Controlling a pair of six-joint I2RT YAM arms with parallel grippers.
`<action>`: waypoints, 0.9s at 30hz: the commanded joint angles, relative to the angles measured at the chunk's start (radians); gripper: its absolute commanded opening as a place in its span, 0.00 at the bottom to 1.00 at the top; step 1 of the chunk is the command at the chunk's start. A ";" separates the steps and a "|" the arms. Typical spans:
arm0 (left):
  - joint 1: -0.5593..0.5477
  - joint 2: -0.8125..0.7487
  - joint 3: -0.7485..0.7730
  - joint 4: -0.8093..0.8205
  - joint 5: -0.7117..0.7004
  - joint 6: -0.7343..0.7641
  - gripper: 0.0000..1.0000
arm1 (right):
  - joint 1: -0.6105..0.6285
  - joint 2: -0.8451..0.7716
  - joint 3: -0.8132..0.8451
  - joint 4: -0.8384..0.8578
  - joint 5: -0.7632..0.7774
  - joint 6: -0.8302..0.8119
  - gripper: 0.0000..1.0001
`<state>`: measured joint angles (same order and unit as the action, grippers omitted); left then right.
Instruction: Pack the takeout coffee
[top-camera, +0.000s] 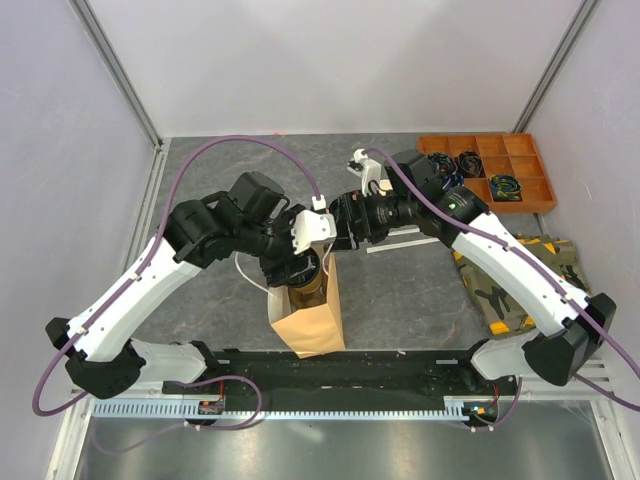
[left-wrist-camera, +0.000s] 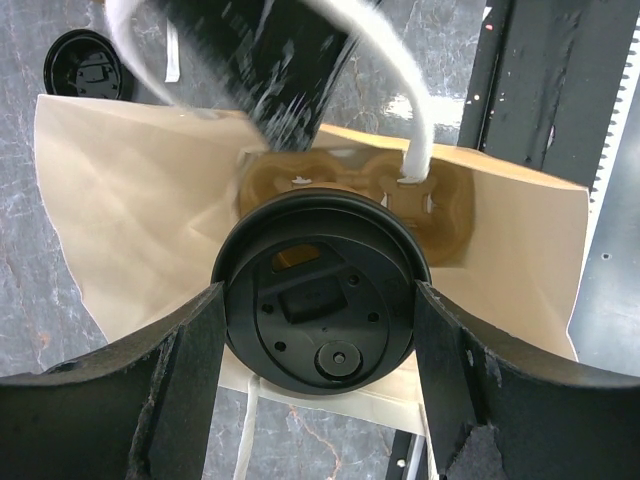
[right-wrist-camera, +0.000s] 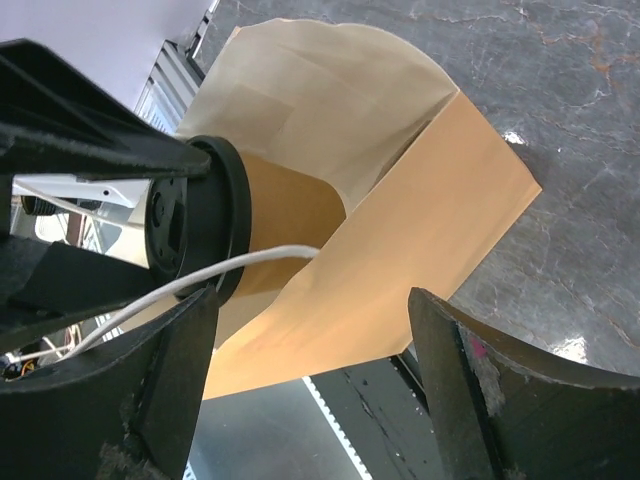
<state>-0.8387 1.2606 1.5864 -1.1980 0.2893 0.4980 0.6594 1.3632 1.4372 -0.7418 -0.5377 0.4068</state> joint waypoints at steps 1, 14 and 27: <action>-0.007 -0.001 0.015 0.031 -0.007 -0.033 0.34 | 0.012 0.040 0.052 0.009 -0.036 -0.002 0.85; -0.005 -0.032 -0.034 0.043 -0.032 -0.056 0.33 | 0.020 0.033 0.092 -0.050 0.071 -0.065 0.13; -0.005 -0.199 -0.169 0.190 -0.003 -0.075 0.32 | 0.054 -0.153 -0.057 0.183 0.122 -0.295 0.00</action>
<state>-0.8394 1.1156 1.4502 -1.0615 0.2699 0.4377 0.6933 1.2400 1.3865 -0.6758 -0.4629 0.2131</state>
